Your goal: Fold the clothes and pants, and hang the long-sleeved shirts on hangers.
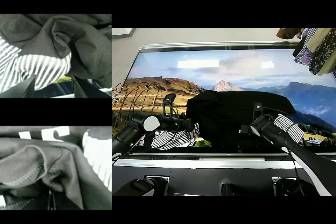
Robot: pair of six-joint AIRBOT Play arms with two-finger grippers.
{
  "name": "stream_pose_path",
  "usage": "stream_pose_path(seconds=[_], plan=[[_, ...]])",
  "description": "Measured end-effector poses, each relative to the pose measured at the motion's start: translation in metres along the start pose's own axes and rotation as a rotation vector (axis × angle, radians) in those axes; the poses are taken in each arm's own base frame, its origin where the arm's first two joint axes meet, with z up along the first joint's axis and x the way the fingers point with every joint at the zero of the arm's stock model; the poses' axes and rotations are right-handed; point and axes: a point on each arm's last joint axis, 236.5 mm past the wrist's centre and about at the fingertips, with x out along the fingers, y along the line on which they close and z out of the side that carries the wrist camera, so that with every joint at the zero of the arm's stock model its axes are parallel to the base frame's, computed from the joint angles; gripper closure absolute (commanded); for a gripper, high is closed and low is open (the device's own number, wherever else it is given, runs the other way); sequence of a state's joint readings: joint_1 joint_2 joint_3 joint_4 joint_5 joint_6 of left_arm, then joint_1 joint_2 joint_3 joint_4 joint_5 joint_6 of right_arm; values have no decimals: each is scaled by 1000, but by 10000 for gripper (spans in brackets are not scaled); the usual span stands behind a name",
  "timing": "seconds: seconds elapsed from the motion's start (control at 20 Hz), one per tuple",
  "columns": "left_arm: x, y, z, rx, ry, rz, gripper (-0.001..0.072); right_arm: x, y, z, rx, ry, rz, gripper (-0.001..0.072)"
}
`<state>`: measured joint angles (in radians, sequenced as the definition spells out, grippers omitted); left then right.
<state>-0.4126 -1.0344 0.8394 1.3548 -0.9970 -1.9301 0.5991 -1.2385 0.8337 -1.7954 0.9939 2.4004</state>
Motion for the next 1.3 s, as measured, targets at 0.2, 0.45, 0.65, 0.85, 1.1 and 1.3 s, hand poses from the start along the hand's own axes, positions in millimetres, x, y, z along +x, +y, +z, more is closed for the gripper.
stream_pose_path(seconds=[0.2, 0.45, 0.65, 0.85, 1.1, 1.3], plan=[[0, -1, 0, -3, 2, -4, 196, -41, -2, 12, 64, -75, 60, 682], [-7, -36, -6, 19, 13, -84, 196, -88, -9, 10, 144, -121, 136, 681], [-3, -87, -24, 97, 32, -155, 195, -101, -13, 5, 172, -120, 154, 681], [18, -136, -48, 133, 61, -203, 195, -104, -14, 3, 187, -116, 159, 681], [54, -170, -70, 202, 82, -181, 196, -104, -14, 2, 215, -112, 162, 681], [71, -173, -69, 235, 61, -154, 196, -104, -14, 2, 222, -110, 162, 681]])
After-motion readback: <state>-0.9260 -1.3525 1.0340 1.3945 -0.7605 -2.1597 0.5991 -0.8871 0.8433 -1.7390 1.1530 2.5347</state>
